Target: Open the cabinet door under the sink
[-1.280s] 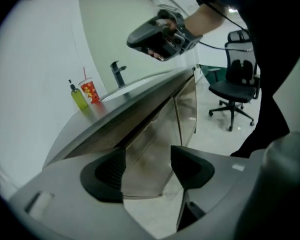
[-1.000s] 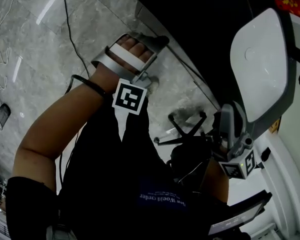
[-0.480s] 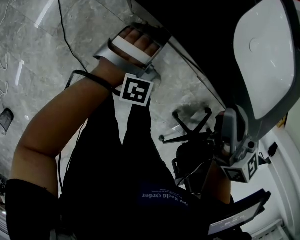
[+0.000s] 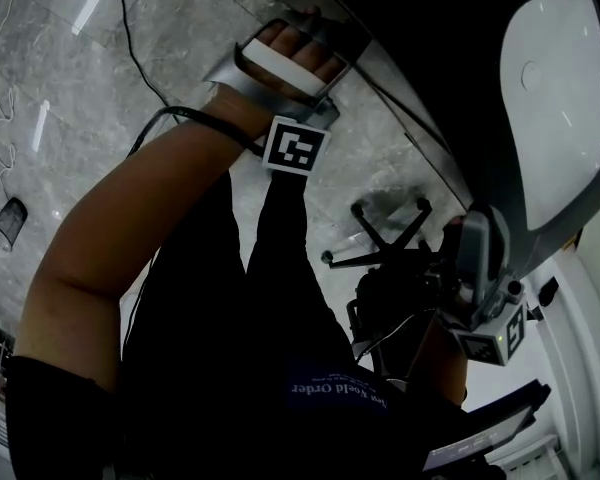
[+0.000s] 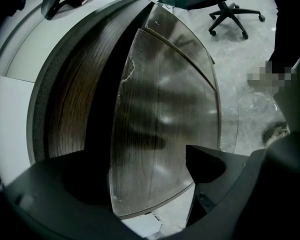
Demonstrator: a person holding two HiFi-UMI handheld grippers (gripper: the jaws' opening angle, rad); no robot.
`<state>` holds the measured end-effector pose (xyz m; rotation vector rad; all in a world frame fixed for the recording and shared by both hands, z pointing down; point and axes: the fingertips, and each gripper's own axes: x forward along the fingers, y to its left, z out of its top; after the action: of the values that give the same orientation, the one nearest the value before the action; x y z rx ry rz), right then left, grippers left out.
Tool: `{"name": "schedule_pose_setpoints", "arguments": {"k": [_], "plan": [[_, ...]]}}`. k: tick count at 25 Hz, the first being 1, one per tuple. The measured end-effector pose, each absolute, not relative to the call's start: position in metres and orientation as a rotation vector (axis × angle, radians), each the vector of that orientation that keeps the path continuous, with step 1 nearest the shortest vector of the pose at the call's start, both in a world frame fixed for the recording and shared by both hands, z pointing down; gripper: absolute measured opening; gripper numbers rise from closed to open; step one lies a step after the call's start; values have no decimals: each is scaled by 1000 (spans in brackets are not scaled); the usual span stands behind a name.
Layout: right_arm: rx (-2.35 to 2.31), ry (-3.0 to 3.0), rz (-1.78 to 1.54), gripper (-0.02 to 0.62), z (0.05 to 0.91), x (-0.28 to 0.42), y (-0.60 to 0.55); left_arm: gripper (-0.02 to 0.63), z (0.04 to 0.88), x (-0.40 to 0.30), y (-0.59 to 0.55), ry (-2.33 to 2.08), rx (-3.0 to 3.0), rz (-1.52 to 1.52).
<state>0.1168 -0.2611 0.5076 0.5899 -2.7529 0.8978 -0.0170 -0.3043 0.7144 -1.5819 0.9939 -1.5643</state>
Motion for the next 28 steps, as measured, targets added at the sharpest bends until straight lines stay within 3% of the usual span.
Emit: {"name": "schedule_pose_setpoints", "arguments": {"k": [6, 28], "plan": [[568, -2768, 866, 0, 507, 123, -260, 439, 715, -14, -299, 873, -1652, -1642], [628, -2787, 858, 0, 508, 136, -262, 230, 707, -24, -262, 178, -2005, -1912]]}}
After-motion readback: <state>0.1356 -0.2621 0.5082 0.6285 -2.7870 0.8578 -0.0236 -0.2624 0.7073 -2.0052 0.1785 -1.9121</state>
